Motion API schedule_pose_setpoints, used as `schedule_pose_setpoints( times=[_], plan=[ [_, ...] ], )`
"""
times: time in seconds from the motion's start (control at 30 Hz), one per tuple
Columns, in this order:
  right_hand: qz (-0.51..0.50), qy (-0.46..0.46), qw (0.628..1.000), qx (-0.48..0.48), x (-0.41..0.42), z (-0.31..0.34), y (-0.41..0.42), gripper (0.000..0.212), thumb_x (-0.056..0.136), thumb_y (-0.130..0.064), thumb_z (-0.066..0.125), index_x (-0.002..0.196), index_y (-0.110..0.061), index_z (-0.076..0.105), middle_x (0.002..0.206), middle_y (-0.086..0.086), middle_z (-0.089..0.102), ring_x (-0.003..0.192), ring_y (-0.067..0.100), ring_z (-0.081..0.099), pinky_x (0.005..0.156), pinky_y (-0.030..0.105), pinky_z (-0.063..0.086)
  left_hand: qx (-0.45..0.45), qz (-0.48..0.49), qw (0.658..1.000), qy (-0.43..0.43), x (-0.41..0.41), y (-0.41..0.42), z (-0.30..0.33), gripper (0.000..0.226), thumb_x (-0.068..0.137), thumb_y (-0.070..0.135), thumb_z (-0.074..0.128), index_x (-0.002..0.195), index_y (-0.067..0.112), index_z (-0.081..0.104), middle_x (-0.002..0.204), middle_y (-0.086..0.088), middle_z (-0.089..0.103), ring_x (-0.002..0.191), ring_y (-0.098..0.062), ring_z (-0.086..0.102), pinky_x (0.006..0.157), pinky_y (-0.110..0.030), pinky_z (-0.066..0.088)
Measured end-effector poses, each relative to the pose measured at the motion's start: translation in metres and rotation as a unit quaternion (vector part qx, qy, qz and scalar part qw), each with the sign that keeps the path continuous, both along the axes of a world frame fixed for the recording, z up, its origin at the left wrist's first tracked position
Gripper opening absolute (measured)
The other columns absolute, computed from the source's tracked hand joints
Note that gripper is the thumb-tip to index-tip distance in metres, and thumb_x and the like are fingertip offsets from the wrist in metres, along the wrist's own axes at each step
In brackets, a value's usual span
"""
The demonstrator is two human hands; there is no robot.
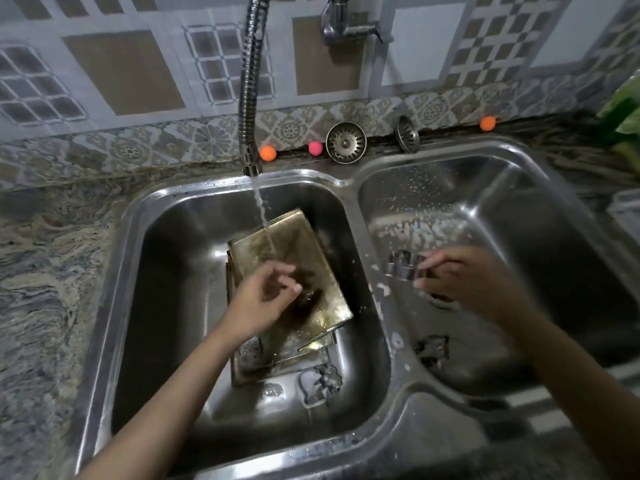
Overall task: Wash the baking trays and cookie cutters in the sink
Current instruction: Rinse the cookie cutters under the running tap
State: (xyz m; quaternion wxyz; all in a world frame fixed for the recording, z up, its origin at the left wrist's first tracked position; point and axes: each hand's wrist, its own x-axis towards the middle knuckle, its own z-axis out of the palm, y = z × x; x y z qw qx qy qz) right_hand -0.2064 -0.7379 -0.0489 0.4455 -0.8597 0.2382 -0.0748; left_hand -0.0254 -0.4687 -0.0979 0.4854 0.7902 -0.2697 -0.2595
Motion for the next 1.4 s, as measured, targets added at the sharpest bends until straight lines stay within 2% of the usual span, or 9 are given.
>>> schedule_pose_setpoints(
  times=[0.1,0.27,0.57,0.73,0.83,0.97,1.13,1.27,1.4],
  plan=[
    [-0.009,0.095,0.995,-0.012,-0.042,-0.023,-0.023,0.043,0.059,0.002,0.086,0.076,-0.028,0.061,0.087,-0.010,0.066,0.080,0.010,0.065,0.065,0.012,0.046,0.162,-0.155,0.974,-0.037,-0.019,0.018,-0.034,0.024,0.081,0.036,0.071,0.101,0.034,0.058,0.097,0.010,0.065,0.087,-0.004,0.062,0.080,-0.025,0.052],
    [0.083,0.274,0.955,-0.078,-0.073,-0.082,-0.032,0.060,0.048,-0.008,0.090,0.078,-0.036,0.047,0.091,-0.002,0.058,0.080,0.016,0.057,0.069,0.036,0.052,0.298,-0.288,0.904,-0.107,-0.047,0.032,-0.073,0.045,0.076,0.048,0.071,0.114,0.029,0.056,0.112,0.007,0.062,0.096,-0.012,0.061,0.083,-0.027,0.051],
    [0.201,0.283,0.928,-0.138,-0.057,-0.105,-0.021,0.056,0.054,-0.009,0.084,0.096,-0.020,0.048,0.099,0.001,0.056,0.088,0.020,0.056,0.070,0.031,0.045,0.321,-0.313,0.871,-0.200,-0.070,0.022,-0.082,0.072,0.076,0.040,0.071,0.139,0.030,0.039,0.134,0.003,0.046,0.116,-0.019,0.051,0.091,-0.029,0.046],
    [0.150,0.279,0.942,-0.116,-0.057,-0.104,-0.026,0.066,0.057,-0.011,0.087,0.107,-0.028,0.047,0.114,-0.002,0.054,0.099,0.017,0.055,0.082,0.035,0.050,0.322,-0.344,0.849,-0.239,-0.073,0.017,-0.087,0.080,0.079,0.053,0.063,0.147,0.034,0.025,0.131,0.000,0.046,0.116,-0.020,0.048,0.090,-0.033,0.045],
    [0.111,0.229,0.963,-0.092,-0.056,-0.091,-0.027,0.063,0.060,-0.012,0.087,0.108,-0.029,0.050,0.114,-0.004,0.055,0.104,0.016,0.056,0.086,0.035,0.050,0.305,-0.340,0.858,-0.236,-0.073,0.013,-0.093,0.071,0.080,0.053,0.060,0.142,0.028,0.037,0.126,-0.001,0.051,0.114,-0.022,0.050,0.089,-0.035,0.049],
    [0.046,0.106,0.991,-0.064,-0.047,-0.057,-0.014,0.056,0.061,-0.006,0.087,0.094,-0.035,0.052,0.097,-0.015,0.057,0.097,0.015,0.060,0.078,0.009,0.043,0.265,-0.318,0.887,-0.206,-0.072,0.007,-0.091,0.049,0.076,0.046,0.064,0.118,0.020,0.060,0.110,-0.001,0.058,0.103,-0.020,0.056,0.084,-0.032,0.049],
    [0.051,-0.004,0.997,-0.060,-0.022,-0.021,0.019,0.035,0.071,-0.021,0.081,0.098,-0.028,0.058,0.096,-0.013,0.063,0.095,0.010,0.064,0.084,0.033,0.054,0.147,-0.197,0.963,-0.115,-0.062,0.006,-0.056,0.056,0.068,0.049,0.064,0.115,0.018,0.065,0.104,0.009,0.060,0.094,-0.007,0.058,0.079,-0.009,0.043],
    [0.083,-0.060,0.995,-0.009,0.015,-0.017,0.056,0.024,0.076,-0.024,0.076,0.096,-0.031,0.065,0.095,-0.014,0.067,0.091,0.004,0.066,0.081,0.033,0.057,0.049,-0.035,0.996,-0.069,-0.045,0.002,-0.016,0.042,0.075,0.021,0.076,0.115,0.022,0.061,0.098,0.016,0.065,0.089,0.006,0.061,0.075,-0.002,0.042],
    [0.101,-0.080,0.987,0.096,0.060,-0.024,0.087,0.035,0.080,-0.013,0.076,0.101,-0.038,0.066,0.109,-0.005,0.068,0.099,0.007,0.067,0.088,0.024,0.052,-0.054,0.058,0.997,-0.001,-0.023,-0.007,0.015,0.043,0.075,0.004,0.074,0.113,0.015,0.057,0.095,0.002,0.065,0.084,0.003,0.063,0.076,-0.009,0.048]
  ],
)
